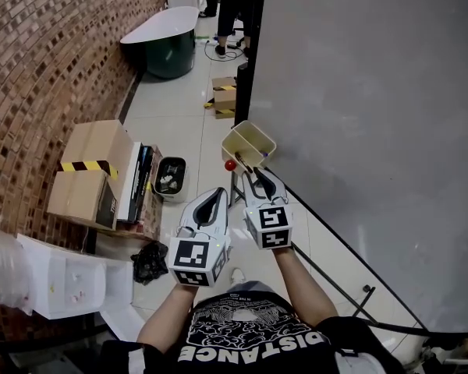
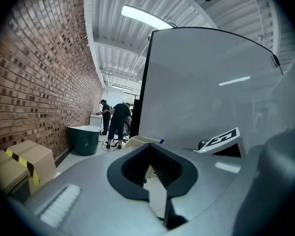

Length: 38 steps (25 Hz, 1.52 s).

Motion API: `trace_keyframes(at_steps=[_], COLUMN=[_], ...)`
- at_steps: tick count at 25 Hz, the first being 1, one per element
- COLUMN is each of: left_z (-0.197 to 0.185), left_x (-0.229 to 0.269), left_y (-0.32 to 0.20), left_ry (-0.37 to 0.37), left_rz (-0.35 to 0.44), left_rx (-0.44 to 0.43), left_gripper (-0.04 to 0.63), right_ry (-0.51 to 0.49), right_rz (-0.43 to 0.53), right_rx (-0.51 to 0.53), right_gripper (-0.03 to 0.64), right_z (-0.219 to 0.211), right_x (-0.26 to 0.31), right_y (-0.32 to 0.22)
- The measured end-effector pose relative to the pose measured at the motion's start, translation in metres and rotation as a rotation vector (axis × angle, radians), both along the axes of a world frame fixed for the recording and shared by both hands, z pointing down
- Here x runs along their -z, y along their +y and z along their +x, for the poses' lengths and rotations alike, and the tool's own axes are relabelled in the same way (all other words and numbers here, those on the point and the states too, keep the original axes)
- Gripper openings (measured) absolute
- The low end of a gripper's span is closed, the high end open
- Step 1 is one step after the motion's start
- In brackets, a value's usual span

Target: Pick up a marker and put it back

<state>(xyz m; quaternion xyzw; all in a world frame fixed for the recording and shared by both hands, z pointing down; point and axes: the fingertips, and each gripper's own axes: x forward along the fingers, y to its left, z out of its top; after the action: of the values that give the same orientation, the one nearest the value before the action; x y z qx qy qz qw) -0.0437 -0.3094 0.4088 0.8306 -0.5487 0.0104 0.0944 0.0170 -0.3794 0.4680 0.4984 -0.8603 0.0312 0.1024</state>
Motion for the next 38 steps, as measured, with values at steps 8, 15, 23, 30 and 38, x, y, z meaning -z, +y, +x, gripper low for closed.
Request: trace_keyframes(at_steps=[8, 15, 23, 30, 38], left_z=[-0.002, 0.002, -0.005, -0.004, -0.007], left_x=[-0.006, -0.007, -0.004, -0.006, 0.003], left_y=[-0.007, -0.009, -0.003, 0.01, 0.031], left_ry=[-0.002, -0.003, 0.004, 0.007, 0.022], left_rz=[-0.001, -0.013, -0.012, -0.01, 0.008], left_rx=[0.005, -0.001, 0.002, -0.013, -0.035], left_gripper=[0.006, 0.006, 0.006, 0.006, 0.006], right_ry=[0.036, 0.052, 0.047, 0.029, -0.015], right_rz=[0.029, 0.034, 0.043, 0.072, 0.152], right_rx=[-0.043, -0.048, -0.064, -0.075, -0.088], right_gripper=[0.048, 0.031, 0.029, 0.029, 0.029], right_z=[0.003, 0.006, 0.009, 0.011, 0.012], right_x=[-0.002, -0.001, 0.008, 0.021, 0.066], right_y=[-0.003, -0.006, -0.002, 0.015, 0.054])
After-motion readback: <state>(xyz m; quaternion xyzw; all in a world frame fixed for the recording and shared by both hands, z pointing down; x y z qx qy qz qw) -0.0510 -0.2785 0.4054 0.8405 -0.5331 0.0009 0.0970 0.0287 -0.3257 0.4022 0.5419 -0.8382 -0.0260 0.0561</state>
